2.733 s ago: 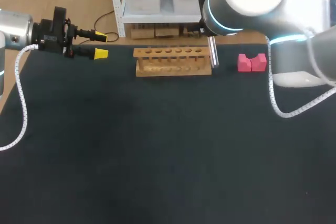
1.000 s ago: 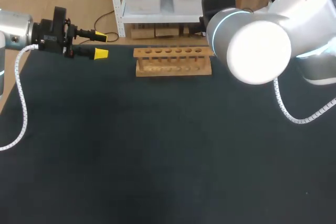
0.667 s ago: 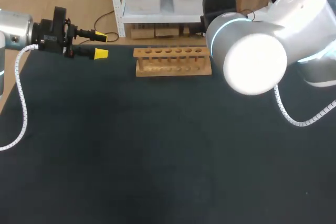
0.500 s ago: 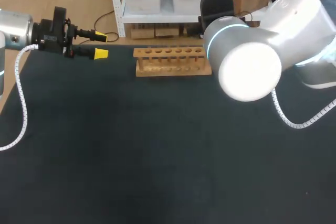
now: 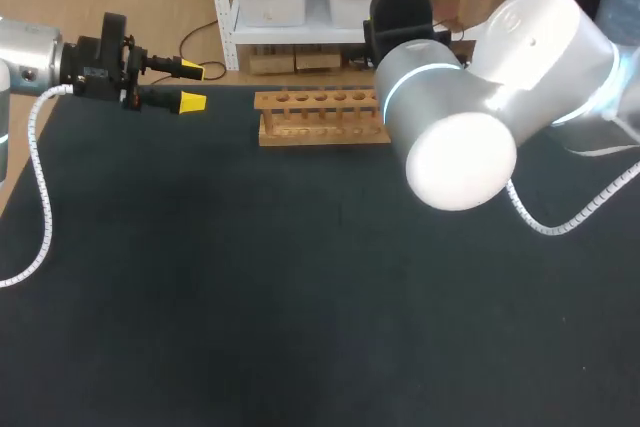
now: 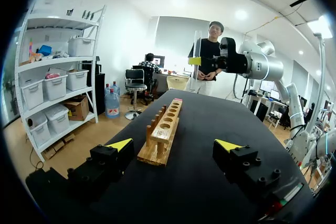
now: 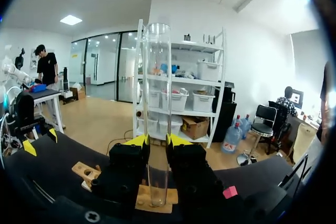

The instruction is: Grasp the test tube, adjust it, and insert it.

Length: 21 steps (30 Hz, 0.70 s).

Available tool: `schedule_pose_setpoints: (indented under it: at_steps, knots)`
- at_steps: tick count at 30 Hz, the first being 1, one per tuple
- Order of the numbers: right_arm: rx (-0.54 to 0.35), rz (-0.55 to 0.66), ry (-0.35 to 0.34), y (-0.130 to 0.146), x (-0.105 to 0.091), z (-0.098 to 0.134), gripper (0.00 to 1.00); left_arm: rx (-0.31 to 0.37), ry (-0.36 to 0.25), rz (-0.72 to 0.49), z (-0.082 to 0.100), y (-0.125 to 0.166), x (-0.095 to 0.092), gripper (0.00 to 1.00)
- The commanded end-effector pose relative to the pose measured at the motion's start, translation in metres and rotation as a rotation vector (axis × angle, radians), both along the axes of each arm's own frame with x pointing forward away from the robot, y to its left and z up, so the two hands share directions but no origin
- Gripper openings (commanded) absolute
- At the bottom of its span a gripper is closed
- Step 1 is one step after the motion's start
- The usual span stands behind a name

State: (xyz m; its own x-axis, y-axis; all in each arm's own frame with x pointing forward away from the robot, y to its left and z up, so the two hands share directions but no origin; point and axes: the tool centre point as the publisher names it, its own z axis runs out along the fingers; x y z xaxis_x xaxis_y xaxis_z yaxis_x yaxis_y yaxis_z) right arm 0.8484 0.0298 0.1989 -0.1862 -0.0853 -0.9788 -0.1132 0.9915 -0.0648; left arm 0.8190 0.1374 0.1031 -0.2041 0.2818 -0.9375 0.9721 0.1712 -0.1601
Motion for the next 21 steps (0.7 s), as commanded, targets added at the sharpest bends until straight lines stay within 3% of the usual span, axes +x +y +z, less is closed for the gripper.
schedule_pose_setpoints:
  at_steps: [1,21]
  knots:
    - [0.027,0.012,-0.058,0.005,0.014,-0.007,0.00,-0.001,-0.002,-0.001,-0.001,0.000,0.000,1.00]
    - [0.069,-0.006,-0.090,0.035,0.026,-0.017,0.00,-0.001,-0.002,-0.001,-0.001,0.000,0.000,1.00]
